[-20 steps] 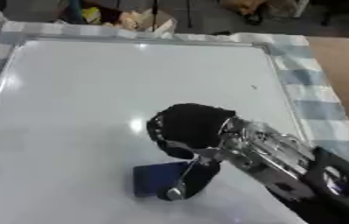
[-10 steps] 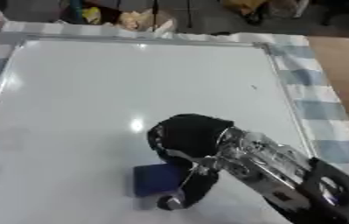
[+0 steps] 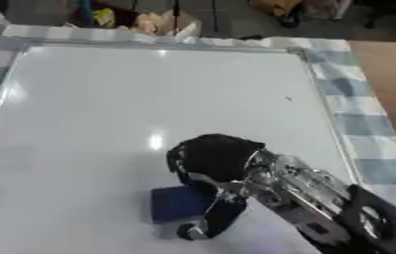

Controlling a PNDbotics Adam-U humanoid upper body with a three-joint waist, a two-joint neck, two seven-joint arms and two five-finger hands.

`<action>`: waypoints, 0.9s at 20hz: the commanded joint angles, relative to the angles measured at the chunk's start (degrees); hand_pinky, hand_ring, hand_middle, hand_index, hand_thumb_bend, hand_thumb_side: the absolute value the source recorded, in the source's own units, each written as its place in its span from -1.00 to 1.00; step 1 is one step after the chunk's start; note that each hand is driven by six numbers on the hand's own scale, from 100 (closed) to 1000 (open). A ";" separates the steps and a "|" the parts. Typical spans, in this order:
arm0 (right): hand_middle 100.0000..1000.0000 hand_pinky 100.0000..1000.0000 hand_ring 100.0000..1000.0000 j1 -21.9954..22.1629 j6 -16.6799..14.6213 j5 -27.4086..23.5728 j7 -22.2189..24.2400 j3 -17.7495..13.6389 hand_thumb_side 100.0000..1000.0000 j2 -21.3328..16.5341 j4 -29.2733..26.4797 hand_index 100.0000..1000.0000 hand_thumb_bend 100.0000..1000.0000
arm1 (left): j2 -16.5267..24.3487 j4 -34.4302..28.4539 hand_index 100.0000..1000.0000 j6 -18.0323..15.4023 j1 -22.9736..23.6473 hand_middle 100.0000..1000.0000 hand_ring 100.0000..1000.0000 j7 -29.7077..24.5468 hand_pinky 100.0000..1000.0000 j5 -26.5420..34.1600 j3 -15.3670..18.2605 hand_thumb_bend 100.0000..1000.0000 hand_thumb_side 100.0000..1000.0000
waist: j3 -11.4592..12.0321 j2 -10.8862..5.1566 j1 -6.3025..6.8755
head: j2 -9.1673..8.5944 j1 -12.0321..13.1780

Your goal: Wipe the whiteboard clean with a brush.

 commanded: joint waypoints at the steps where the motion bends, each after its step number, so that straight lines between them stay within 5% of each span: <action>1: 0.35 0.51 0.62 -0.16 0.46 0.63 -0.48 -0.54 -0.15 -0.27 -0.87 -1.00 -0.21 | 0.23 -1.02 0.18 0.15 -0.31 0.00 0.28 -0.15 -0.39 -0.11 -0.13 -0.96 0.88 | 0.13 -0.86 0.22 | -0.19 0.08; 18: 0.34 0.52 0.62 1.43 2.12 0.81 -1.70 -0.68 -0.42 -0.31 -0.87 -1.00 -0.34 | -0.05 -1.02 0.17 0.32 -0.35 0.00 0.29 -0.38 -0.39 -0.31 -0.17 -0.97 0.88 | 0.62 -0.73 0.33 | -0.82 -0.04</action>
